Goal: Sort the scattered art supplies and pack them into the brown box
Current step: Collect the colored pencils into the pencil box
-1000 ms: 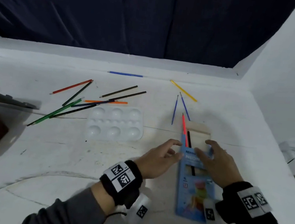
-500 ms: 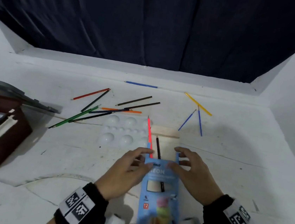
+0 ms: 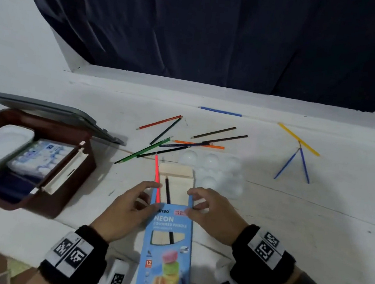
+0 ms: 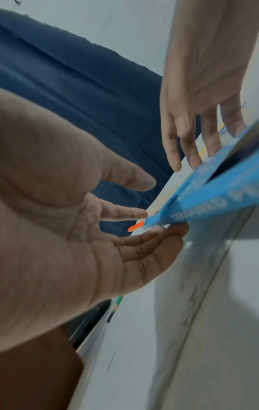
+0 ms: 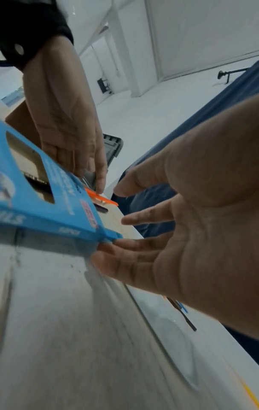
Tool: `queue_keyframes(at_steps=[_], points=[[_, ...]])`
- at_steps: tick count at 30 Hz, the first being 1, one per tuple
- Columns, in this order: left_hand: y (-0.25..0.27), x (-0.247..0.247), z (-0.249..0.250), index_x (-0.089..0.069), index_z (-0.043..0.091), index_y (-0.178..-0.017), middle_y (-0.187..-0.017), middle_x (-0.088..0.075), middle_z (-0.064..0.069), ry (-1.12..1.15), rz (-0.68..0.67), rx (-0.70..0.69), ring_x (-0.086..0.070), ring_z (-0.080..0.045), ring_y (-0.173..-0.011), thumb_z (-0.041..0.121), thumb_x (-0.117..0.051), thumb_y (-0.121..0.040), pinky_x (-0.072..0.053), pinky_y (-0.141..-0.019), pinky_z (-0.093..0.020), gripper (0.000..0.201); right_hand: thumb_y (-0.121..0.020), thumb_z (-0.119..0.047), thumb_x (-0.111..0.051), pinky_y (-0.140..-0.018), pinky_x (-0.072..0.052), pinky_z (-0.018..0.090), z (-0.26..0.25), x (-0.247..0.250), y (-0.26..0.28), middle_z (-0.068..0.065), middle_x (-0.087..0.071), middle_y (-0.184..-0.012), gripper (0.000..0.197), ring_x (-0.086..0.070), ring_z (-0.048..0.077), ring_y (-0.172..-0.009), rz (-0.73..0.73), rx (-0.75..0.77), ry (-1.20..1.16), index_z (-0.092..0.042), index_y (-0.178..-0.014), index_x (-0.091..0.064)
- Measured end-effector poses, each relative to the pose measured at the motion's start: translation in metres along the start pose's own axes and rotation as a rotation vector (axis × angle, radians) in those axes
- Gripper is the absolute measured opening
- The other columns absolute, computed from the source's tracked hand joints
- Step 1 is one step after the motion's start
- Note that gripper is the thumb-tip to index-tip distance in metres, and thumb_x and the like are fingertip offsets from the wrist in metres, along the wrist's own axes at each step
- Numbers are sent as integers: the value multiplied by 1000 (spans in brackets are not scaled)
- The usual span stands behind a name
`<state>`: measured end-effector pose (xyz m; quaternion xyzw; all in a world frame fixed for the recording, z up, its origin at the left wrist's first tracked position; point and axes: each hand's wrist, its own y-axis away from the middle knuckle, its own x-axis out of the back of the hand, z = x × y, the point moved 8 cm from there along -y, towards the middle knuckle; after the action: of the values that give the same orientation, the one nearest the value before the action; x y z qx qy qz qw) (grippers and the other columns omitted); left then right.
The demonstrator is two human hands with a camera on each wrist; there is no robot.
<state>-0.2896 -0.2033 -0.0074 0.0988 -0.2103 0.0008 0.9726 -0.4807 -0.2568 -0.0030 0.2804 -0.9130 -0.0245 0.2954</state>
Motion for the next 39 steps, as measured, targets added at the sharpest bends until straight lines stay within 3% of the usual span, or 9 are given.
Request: queue_keyframes(at_steps=[3,7,11,16,20,28,33,36,39], points=[[-2,16,-10,-52,37,-134,-99,-66,1,-148,-36,-26,-69,-11,-72,23,-74,-89,-57,-65,-28,52,-92,-30,-64,-87,-40,16,-11,-12,-8,-5,-58,-118,38,-54,10,-107,-32,85,175,-26,-128,-56],[-6,26,-22,-51,30,-138,-99,-68,1,-225,-73,-24,-68,-8,-72,12,-74,-88,-54,-61,-22,58,-99,-39,-49,-116,-19,25,-10,-2,-19,-4,-32,-155,54,-25,13,-143,-17,128,532,-23,-148,-36],[-13,29,-26,-52,29,-138,-93,-65,0,-237,-82,-18,-67,-8,-70,13,-76,-86,-53,-59,-20,60,-100,-54,-36,-120,-14,31,9,14,-26,-4,-11,-164,65,-13,14,-150,-75,-11,665,-25,-156,-18],[-25,22,-26,-51,32,-138,-91,-68,2,-295,-97,-45,-66,-7,-68,18,-77,-86,-50,-59,-16,60,-99,-55,-37,-111,-30,27,22,33,-15,-8,-38,-152,56,-39,14,-136,17,-36,667,-24,-146,-41],[-32,14,-23,-52,33,-137,-89,-65,6,-329,-103,-52,-63,-3,-67,20,-78,-85,-47,-60,-13,60,-98,-51,-45,-96,-41,25,37,50,0,-10,-58,-122,38,-54,12,-112,98,-58,609,-25,-121,-60],[-35,-11,-9,-53,30,-135,-66,-58,4,-339,-122,-82,-56,0,-56,29,-81,-82,-45,-62,-13,60,-93,-40,-52,-69,-47,30,61,90,20,-7,-57,-77,20,-56,14,-73,249,-140,626,-26,-82,-59],[-35,-3,4,-51,40,-134,-95,-58,11,-518,-61,-137,-61,-4,-76,48,-72,-85,-53,-75,-24,55,-93,-39,-45,-81,-46,32,32,66,11,-6,-60,-94,24,-55,16,-92,192,-3,699,-25,-97,-64],[-40,11,8,-51,38,-134,-110,-53,10,-596,-9,-140,-56,-8,-97,51,-65,-89,-45,-83,-23,49,-91,-29,-53,-90,-46,37,2,35,0,-4,-64,-108,24,-54,17,-104,82,153,651,-20,-109,-67],[-49,6,10,-46,31,-144,-138,-49,7,-687,-99,-204,-47,-15,-125,51,-61,-93,-40,-104,-29,56,-93,-21,-51,-95,-42,38,-20,1,-15,-2,-60,-120,30,-49,19,-113,-60,239,724,-20,-121,-62]])
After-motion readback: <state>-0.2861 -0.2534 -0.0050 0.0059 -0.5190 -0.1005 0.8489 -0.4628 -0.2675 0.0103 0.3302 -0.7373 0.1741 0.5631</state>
